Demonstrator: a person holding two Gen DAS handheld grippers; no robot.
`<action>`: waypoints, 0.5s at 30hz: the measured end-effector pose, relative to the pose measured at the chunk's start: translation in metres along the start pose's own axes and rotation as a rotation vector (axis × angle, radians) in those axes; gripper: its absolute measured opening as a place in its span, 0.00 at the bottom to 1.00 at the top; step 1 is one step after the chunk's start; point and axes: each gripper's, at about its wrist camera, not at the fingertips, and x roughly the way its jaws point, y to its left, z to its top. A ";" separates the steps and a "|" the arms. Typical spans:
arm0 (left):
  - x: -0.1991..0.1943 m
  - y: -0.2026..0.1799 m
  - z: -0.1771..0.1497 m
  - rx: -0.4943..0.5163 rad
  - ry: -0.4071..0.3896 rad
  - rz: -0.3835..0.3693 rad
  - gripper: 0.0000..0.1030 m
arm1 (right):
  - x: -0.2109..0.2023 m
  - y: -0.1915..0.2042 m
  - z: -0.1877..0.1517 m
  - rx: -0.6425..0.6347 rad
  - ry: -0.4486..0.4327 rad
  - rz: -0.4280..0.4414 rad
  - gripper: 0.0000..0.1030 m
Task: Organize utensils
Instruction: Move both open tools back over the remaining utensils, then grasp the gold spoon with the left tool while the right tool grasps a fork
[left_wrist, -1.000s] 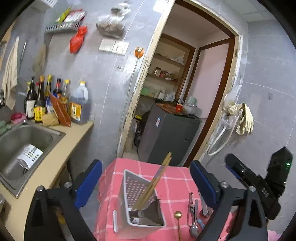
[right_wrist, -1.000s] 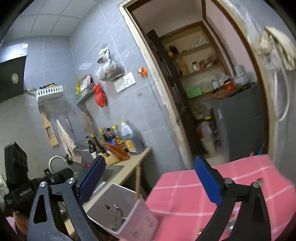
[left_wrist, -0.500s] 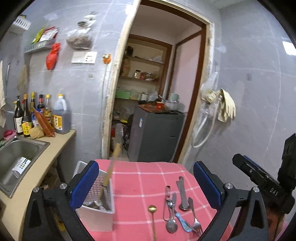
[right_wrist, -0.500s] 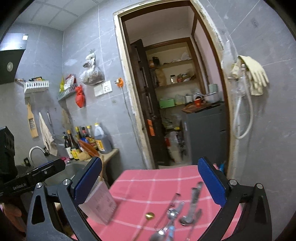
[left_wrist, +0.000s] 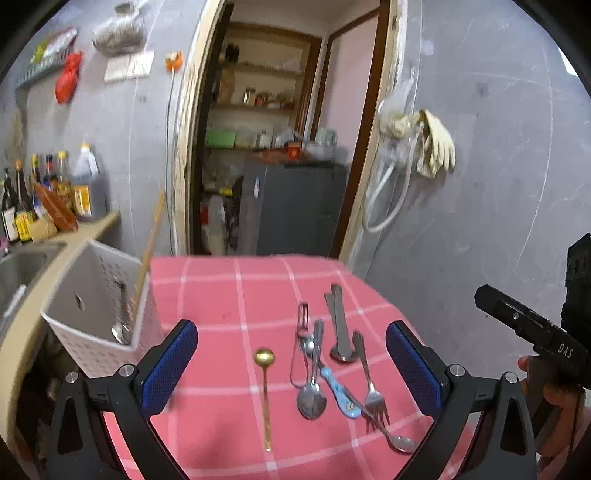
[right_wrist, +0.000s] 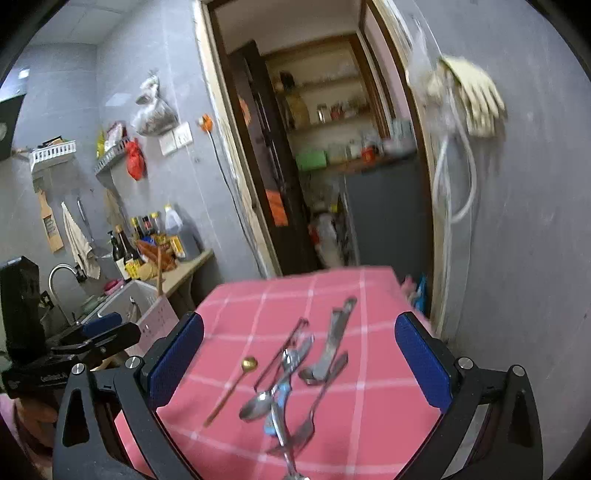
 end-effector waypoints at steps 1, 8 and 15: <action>0.005 0.000 -0.002 -0.003 0.013 0.001 0.99 | 0.008 -0.007 -0.004 0.020 0.030 0.004 0.99; 0.058 0.007 -0.018 -0.065 0.157 0.006 0.77 | 0.060 -0.036 -0.036 0.102 0.197 0.048 0.70; 0.115 0.020 -0.033 -0.157 0.310 0.032 0.48 | 0.126 -0.043 -0.065 0.116 0.391 0.090 0.38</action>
